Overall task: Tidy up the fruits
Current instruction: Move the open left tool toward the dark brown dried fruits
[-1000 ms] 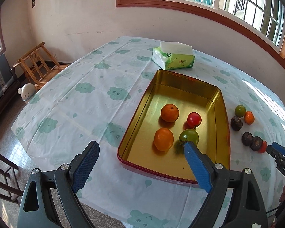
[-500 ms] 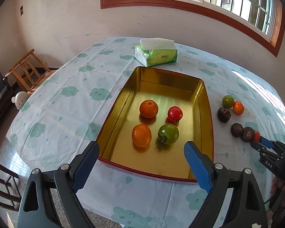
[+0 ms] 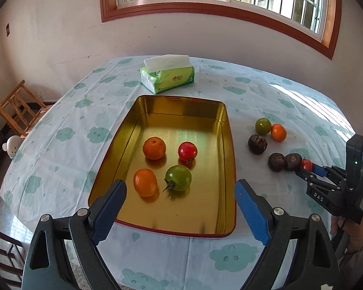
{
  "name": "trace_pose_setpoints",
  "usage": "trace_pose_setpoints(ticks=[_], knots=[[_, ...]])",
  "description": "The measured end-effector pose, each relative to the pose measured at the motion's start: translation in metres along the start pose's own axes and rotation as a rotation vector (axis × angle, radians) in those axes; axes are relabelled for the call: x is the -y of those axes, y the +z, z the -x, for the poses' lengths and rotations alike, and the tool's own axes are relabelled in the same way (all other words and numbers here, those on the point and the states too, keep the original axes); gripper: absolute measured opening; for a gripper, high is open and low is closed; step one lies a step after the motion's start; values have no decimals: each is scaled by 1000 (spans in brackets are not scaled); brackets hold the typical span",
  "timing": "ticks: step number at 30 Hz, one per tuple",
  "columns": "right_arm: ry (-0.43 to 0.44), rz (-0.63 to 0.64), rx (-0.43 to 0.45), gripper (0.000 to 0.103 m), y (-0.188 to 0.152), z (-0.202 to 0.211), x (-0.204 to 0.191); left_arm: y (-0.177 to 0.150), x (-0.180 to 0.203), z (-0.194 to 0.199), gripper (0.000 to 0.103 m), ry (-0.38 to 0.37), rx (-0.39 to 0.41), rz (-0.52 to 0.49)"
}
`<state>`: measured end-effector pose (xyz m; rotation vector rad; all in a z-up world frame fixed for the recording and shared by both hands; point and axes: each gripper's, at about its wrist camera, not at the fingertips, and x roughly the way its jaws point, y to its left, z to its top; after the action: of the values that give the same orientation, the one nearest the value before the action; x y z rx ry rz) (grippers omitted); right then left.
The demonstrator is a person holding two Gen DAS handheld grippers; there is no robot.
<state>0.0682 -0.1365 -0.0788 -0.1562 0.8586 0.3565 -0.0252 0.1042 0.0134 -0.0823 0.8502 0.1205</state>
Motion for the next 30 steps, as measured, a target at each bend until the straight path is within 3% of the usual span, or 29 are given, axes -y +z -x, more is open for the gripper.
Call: trace_pose_setpoints(ticks=[14,18,21,30], knots=[[1,-3,0,35,0,0,1,5,83,-25,89,-175,-11,-173],[-10,-1,1,35,0,0,0,2,90,-37,89,-199,-38,-178],[-69,-20,5,33,0,1,5,1,92,-43,89,-203,-46,-192],[-154,-219,2,33,-5,5,43,1,88,-56,89,-208,-54,-176]])
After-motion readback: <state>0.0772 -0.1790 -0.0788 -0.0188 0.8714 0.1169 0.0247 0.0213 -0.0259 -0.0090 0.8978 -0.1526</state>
